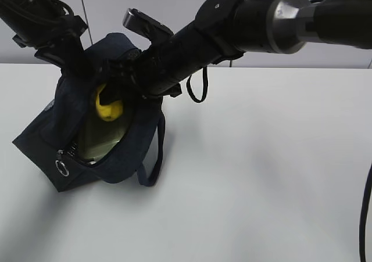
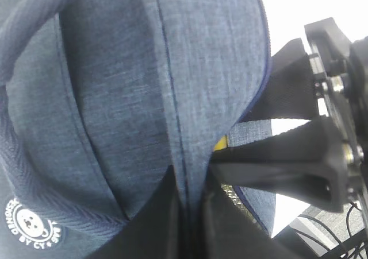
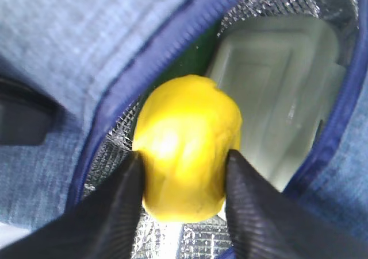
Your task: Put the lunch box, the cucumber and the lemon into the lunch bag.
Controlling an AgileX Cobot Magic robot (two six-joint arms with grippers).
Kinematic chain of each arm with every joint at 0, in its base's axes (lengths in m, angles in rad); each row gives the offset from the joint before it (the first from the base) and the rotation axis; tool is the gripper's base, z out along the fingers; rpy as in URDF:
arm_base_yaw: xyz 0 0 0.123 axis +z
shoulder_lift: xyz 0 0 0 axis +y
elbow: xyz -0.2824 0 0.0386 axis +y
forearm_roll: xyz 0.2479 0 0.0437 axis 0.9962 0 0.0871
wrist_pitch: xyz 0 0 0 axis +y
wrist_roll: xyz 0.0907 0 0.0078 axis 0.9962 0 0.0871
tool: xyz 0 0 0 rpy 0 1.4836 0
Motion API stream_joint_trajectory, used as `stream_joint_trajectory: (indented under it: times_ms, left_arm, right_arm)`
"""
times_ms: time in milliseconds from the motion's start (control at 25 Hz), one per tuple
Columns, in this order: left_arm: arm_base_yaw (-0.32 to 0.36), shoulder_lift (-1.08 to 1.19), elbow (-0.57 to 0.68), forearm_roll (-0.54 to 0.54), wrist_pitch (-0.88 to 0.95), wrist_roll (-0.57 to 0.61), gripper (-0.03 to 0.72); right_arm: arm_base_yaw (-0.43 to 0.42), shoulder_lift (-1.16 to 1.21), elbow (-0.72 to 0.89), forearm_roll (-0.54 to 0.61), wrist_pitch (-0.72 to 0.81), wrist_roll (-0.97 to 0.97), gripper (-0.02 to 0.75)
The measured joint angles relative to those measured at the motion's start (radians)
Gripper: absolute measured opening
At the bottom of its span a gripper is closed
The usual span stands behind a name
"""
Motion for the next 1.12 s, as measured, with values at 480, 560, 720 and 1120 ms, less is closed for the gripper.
stream_joint_trajectory:
  times_ms: [480,560,720,1120]
  left_arm:
    - [0.0,0.0,0.0,0.002,0.0,0.0,0.002]
    - [0.0,0.0,0.0,0.002,0.0,0.0,0.002]
    - [0.0,0.0,0.0,0.002,0.0,0.0,0.002]
    - [0.0,0.0,0.0,0.002,0.0,0.0,0.002]
  right_arm:
    - [-0.008,0.0,0.0,0.013,0.072,-0.025,0.426]
    - [-0.018,0.0,0.0,0.011,0.106,-0.027,0.426]
    - [-0.038,-0.004,0.0,-0.002,0.135,-0.027,0.426]
    - [-0.065,-0.078,0.0,-0.273,0.234,0.067,0.421]
